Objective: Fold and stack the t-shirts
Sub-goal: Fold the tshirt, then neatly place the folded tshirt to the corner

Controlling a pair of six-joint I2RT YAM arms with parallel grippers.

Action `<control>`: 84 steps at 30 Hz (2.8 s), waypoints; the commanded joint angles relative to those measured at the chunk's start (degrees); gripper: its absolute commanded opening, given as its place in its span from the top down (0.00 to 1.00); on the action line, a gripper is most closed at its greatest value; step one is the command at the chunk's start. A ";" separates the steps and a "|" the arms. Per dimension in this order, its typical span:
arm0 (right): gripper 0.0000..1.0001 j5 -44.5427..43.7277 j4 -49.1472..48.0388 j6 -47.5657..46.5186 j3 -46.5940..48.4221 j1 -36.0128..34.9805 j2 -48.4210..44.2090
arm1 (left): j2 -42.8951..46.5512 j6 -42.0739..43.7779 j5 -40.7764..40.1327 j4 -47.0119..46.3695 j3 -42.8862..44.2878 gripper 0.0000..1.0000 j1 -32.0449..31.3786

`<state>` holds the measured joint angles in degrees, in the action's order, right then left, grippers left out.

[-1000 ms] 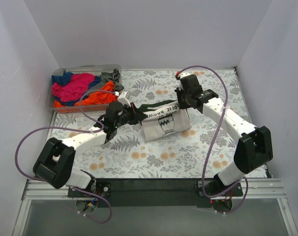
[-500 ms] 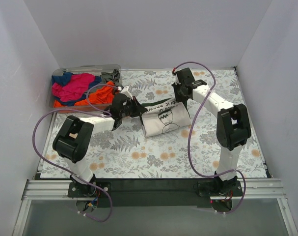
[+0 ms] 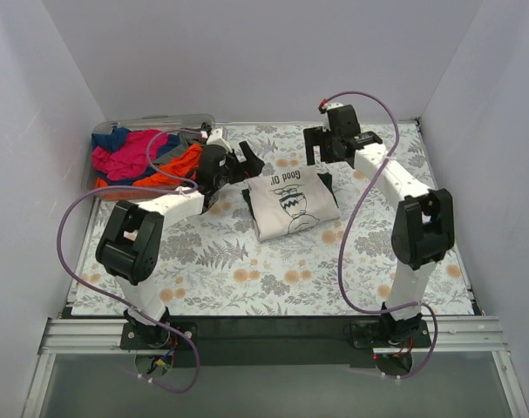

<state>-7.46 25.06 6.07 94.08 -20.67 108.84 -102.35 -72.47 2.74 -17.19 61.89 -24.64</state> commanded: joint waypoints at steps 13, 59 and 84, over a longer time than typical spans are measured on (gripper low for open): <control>0.10 16.25 -21.45 8.61 -35.37 -4.21 -25.08 | -4.52 -1.27 7.63 -7.58 -1.77 0.07 -9.55; 0.02 25.56 -23.20 5.18 -39.59 13.54 -18.67 | 4.70 7.87 2.27 -10.41 -14.86 0.07 -9.46; 0.05 48.77 -30.42 7.56 -38.36 20.14 0.41 | -4.88 6.90 3.23 -13.30 -15.92 0.08 -7.17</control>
<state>40.95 -8.36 13.56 56.40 -0.47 106.87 -105.45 -65.69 5.04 -29.50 46.13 -32.34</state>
